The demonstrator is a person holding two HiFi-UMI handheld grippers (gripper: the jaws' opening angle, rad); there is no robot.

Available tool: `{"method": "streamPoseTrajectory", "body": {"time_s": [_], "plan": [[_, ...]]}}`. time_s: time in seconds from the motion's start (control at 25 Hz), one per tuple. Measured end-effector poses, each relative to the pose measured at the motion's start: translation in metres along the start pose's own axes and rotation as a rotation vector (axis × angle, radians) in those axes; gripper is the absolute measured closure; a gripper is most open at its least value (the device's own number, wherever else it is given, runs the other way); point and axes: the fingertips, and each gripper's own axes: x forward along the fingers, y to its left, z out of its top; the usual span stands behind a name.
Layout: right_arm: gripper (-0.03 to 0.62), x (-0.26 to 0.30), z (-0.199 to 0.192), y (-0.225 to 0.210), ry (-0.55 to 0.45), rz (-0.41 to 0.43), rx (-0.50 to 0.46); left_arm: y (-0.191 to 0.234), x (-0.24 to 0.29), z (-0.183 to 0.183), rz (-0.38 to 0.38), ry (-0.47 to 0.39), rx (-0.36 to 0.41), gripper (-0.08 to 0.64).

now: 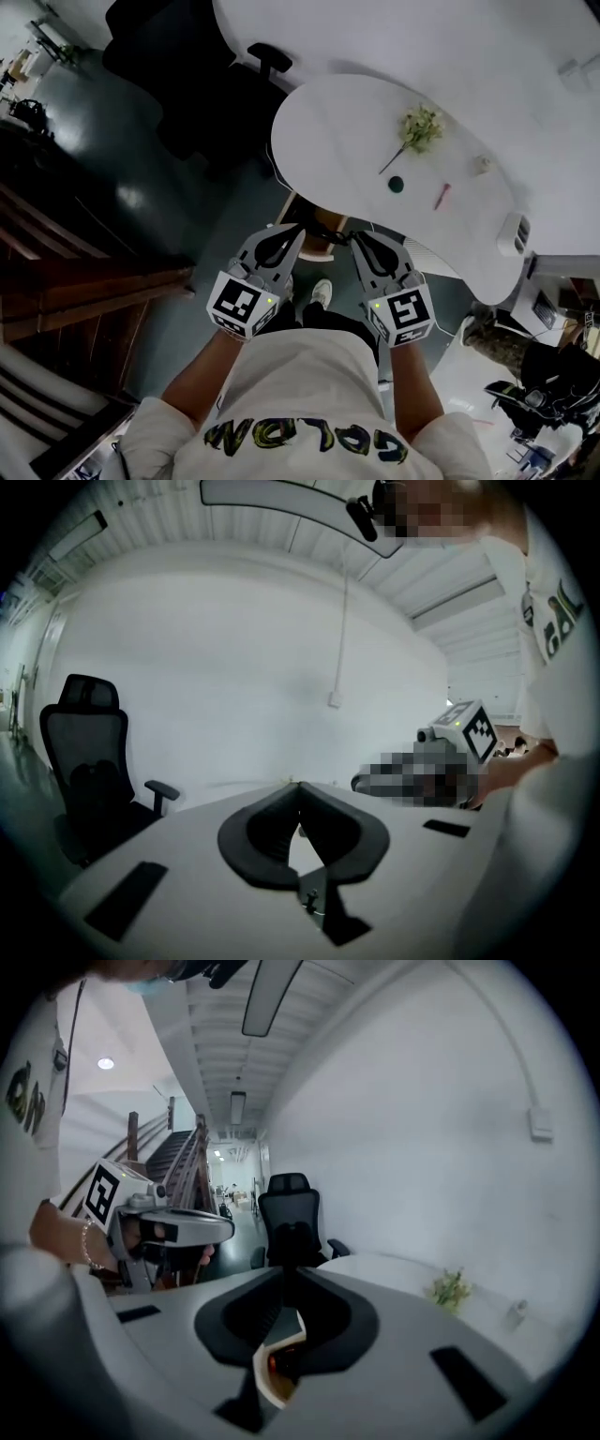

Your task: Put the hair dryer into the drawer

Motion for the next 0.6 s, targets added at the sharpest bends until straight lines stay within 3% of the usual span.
{"method": "streamPoseTrajectory", "body": {"time_s": [0.6], "plan": [[0.554,-0.100,0.097,0.026,-0.215,-0.016,-0.040,-0.071,-0.041,0.101,-0.036,-0.170,0.074,0.548]]}}
